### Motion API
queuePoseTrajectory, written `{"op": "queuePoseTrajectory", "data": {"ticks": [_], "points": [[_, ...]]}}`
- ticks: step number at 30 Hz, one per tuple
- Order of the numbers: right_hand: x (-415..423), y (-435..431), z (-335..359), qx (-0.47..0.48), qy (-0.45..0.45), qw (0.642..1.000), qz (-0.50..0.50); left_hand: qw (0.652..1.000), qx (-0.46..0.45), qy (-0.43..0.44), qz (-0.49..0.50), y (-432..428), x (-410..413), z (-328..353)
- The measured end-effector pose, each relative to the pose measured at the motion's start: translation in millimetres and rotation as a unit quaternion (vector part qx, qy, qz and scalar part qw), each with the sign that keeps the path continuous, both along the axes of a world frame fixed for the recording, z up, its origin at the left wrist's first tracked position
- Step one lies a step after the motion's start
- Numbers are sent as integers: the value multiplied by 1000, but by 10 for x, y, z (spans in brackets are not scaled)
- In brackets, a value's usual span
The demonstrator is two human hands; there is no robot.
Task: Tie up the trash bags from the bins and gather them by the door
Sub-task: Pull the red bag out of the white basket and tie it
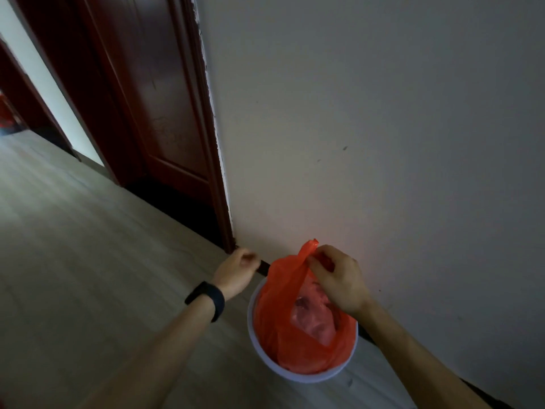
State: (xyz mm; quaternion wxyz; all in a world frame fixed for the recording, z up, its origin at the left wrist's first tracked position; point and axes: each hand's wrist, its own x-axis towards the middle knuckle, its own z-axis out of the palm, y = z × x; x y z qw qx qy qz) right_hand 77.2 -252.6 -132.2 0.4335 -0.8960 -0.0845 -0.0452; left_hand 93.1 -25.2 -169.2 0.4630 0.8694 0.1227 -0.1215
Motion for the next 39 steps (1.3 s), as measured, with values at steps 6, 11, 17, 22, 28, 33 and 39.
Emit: {"op": "queuePoseTrajectory", "data": {"ticks": [6, 11, 17, 22, 28, 33, 39], "points": [[-31, 90, -84, 61, 55, 997, 12, 976, -39, 211, -24, 29, -297, -890], [-32, 213, -72, 110, 103, 989, -6, 980, -47, 195, 16, -27, -371, -1211], [52, 384, -31, 164, 102, 976, -98, 954, -176, 216, 113, -34, -513, -1296], [301, 220, 136, 306, 67, 920, -237, 949, -183, 225, 125, 16, -505, -1415], [400, 129, 399, 350, 30, 902, -252, 947, -186, 229, 126, -62, -504, -1416], [391, 167, 648, 372, -2, 908, -196, 946, -163, 246, 131, -63, -578, -1512], [414, -325, 929, 366, -63, 896, -244, 934, -210, 254, 137, 4, -662, -1438]]}}
